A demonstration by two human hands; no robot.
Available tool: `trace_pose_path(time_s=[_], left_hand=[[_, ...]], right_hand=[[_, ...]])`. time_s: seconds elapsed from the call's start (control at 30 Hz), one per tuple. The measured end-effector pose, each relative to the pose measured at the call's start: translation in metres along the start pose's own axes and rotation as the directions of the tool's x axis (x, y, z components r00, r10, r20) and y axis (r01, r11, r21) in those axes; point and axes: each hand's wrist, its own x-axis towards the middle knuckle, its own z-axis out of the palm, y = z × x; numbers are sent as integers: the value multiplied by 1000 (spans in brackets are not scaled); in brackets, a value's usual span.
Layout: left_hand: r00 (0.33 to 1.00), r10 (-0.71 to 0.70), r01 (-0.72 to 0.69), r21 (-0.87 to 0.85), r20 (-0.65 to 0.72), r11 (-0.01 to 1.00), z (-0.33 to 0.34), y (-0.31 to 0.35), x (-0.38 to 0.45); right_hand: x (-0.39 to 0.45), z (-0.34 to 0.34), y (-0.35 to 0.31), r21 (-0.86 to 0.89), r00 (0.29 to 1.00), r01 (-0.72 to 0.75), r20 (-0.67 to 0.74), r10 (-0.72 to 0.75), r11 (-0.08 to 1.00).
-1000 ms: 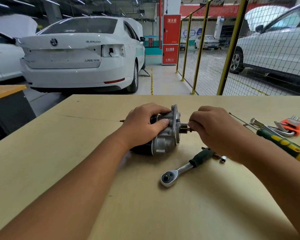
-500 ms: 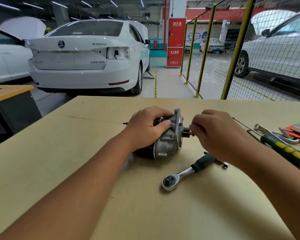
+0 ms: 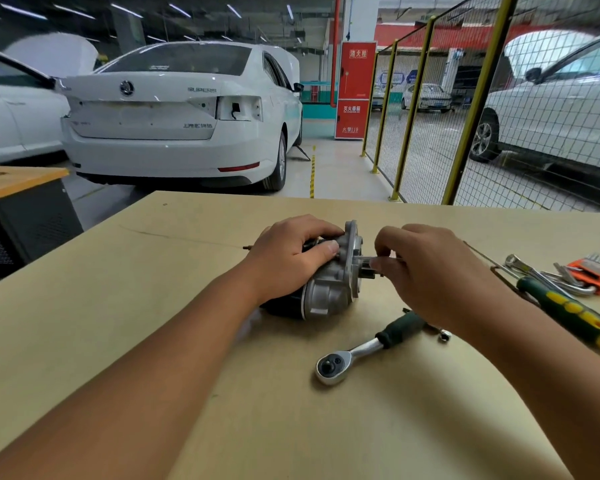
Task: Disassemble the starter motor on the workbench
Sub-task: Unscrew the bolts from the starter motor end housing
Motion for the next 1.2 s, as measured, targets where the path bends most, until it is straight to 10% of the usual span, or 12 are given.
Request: trace_pose_path(time_s=[0.17, 0.33, 0.63, 0.97, 1.2], left_hand=[[1000, -3, 3, 15, 2, 1000, 0, 0, 0], [1000, -5, 5, 16, 12, 1000, -1, 0, -1], [1000, -17, 17, 7, 3, 1000, 0, 1, 0], [1000, -13, 12, 22, 28, 1000, -2, 2, -1], [1000, -24, 24, 2, 2, 1000, 0, 1, 0]], right_hand=[[4, 3, 6, 64, 1000, -8, -19, 9, 998], [0, 0, -7, -323, 994, -38, -106, 3, 946], [2, 2, 7, 51, 1000, -1, -15, 2, 999], [1, -2, 0, -204, 998, -12, -64, -1, 979], [2, -3, 6, 143, 997, 35, -73, -25, 989]])
